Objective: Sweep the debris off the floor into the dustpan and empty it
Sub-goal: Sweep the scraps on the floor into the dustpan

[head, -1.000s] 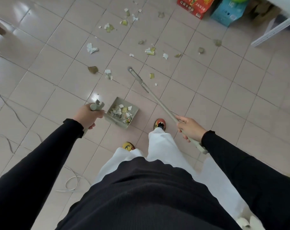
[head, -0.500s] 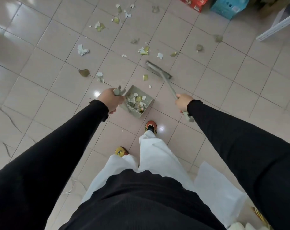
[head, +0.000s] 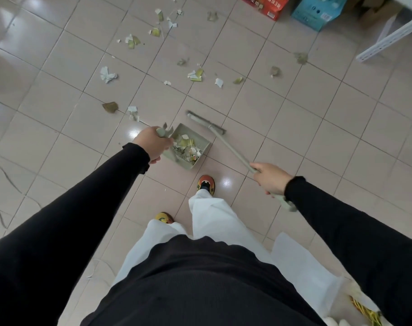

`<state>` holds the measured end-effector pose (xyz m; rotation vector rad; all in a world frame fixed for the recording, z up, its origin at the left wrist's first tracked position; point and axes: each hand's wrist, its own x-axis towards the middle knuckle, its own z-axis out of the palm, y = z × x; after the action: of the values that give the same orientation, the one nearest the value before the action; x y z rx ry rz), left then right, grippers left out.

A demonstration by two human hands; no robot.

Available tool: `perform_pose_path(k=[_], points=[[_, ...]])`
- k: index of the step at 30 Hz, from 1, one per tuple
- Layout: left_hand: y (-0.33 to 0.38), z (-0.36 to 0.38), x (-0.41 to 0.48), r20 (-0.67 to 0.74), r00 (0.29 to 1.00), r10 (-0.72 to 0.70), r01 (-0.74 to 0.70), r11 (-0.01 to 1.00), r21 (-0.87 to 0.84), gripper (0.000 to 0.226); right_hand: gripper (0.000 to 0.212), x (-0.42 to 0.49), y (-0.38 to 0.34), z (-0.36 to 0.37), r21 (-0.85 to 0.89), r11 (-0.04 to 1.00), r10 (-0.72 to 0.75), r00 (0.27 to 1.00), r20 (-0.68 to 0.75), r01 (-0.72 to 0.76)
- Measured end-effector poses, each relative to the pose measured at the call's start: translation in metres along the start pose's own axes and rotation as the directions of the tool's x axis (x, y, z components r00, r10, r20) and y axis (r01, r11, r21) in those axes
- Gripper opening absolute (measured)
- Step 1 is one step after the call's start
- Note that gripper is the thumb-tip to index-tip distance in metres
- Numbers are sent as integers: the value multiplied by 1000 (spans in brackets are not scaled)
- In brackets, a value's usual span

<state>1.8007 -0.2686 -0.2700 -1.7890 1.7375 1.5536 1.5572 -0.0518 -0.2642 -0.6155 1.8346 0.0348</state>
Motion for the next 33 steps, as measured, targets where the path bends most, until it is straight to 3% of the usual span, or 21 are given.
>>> perform_pose_path(k=[5,8,13,18,23,27,33], points=[[-10,2,-6,-6,1000,14,-14,1000,3,15,50,15,-8,12,48,998,23,992,125,-29],[-30,-2,-15,-28,999,22,-21,999,25,8,55,-14,11,20,140,990,-5,996,91,-8],[-88,-22,-44,-103,993,53,-53,999,-3,14,55,-55,27,51,235,972,-9,997,75,-8],[-168,-58,-72,-229,973,-9,-17,994,-112,23,50,-88,5,81,335,941,-25,981,193,-42],[-241,-97,-103,-335,941,-44,-19,983,-183,23,52,-115,-15,139,181,983,-28,955,296,-28],[-293,-124,-121,-389,919,-71,-16,976,-216,18,55,-108,-41,173,-1,999,50,926,375,-54],[-353,-160,-140,-441,885,-147,40,969,-242,19,48,-64,-115,209,-290,957,126,922,365,-16]])
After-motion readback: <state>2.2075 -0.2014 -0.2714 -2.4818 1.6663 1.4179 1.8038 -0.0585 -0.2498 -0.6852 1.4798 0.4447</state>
